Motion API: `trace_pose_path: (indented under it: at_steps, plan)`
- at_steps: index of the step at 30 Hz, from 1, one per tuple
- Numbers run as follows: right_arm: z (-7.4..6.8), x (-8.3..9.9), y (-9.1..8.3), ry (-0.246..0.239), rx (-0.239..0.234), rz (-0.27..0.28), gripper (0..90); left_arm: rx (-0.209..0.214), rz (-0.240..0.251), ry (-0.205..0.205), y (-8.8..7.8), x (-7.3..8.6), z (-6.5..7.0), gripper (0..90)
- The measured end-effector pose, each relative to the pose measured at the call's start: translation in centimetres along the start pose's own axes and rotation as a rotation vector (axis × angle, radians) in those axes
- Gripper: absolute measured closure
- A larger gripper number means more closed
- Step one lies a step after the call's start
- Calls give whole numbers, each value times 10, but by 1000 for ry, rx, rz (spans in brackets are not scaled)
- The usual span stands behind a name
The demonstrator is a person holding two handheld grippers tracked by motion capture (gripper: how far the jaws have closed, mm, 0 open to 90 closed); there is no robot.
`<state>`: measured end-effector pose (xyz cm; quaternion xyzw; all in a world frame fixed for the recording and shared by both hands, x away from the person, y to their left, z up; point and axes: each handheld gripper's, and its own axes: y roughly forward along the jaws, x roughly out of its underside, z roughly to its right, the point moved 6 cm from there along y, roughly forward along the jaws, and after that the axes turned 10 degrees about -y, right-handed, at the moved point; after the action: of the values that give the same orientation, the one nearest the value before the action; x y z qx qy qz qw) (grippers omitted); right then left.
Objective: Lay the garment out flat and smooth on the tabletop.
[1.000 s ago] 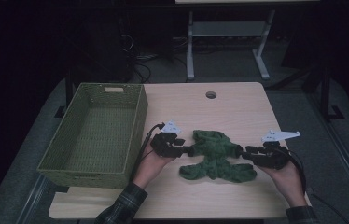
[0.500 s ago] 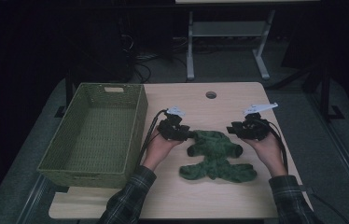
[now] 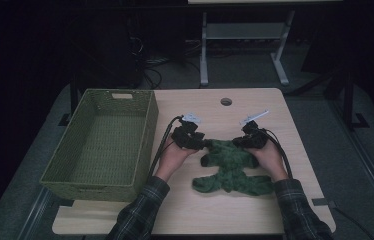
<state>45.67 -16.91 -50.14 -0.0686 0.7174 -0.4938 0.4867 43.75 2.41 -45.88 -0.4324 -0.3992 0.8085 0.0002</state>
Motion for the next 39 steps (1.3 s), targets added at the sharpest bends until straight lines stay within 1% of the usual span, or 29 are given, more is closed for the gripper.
trace_pose_path:
  at_steps: [1,4,6,7,8,10,11,13,15,17,18,19,21,22,24,25,26,27,28,29,30,31,32,33,34,35,36,37,39]
  plan:
    - [0,-1,-6,-6,6,38,876,-9,6,0,-1,-1,-1,521]
    - [-3,-8,-25,-12,19,127,878,-16,14,-1,-4,-4,-3,517]
    - [-4,-13,-40,-36,39,183,880,-18,19,2,-4,-6,-2,510]
    - [-5,-15,-48,-43,43,212,880,-29,20,11,-5,-8,-2,504]
    - [-5,-17,-54,-51,49,235,881,-30,18,23,-5,-9,-2,499]
    - [-7,-18,-63,-64,60,268,881,-29,21,22,-4,-11,-1,490]
    - [-7,-18,-63,-64,60,268,881,-30,23,30,-3,-12,0,490]
    - [-8,-19,-70,-76,66,290,881,-38,31,29,1,-17,-1,467]
    - [-8,-19,-71,-78,68,296,881,-39,25,30,2,-18,-3,462]
    - [-9,-20,-74,-81,64,312,881,-38,20,25,9,-19,-5,455]
    - [-10,-20,-74,-85,65,316,881,-32,13,19,17,-20,-7,450]
    - [-10,-20,-74,-87,63,314,881,-33,9,23,22,-20,-9,448]
    - [-10,-19,-71,-82,61,302,881,-32,7,7,32,-21,-12,448]
    - [-10,-19,-71,-82,61,302,881,-32,7,7,32,-21,-12,448]
    - [-8,-17,-68,-82,63,295,881,-28,0,-4,42,-21,-15,448]
    - [-7,-15,-67,-73,63,291,881,-23,-12,-14,52,-22,-18,447]
    - [-6,-14,-68,-72,65,294,881,-20,-12,-15,56,-23,-18,445]
    - [-6,-14,-68,-72,65,294,881,-20,-12,-15,56,-23,-18,445]
    - [-5,-13,-68,-73,68,296,881,-9,-14,-21,64,-25,-16,446]
    - [-5,-13,-68,-73,68,296,881,-9,-14,-21,64,-25,-16,446]
    - [-5,-12,-68,-69,68,298,881,-15,-27,-6,67,-25,-15,446]
    - [-5,-11,-68,-67,68,299,881,-24,-36,-1,72,-24,-14,447]
    - [-4,-10,-69,-60,67,301,881,-26,-58,11,78,-22,-12,447]
    - [-3,-9,-69,-60,69,304,881,-26,-58,11,78,-22,-12,447]
    - [-3,-9,-69,-65,71,303,881,-29,-79,25,81,-20,-12,447]
    - [-3,-9,-69,-65,71,303,881,-40,-82,28,84,-18,-10,447]
    - [-3,-8,-70,-59,72,304,881,-51,-106,53,89,-15,-8,474]
    - [-3,-8,-70,-59,72,304,881,-51,-106,53,89,-15,-8,499]
    - [-2,-8,-71,-64,79,310,881,-77,-115,85,91,-13,-7,570]
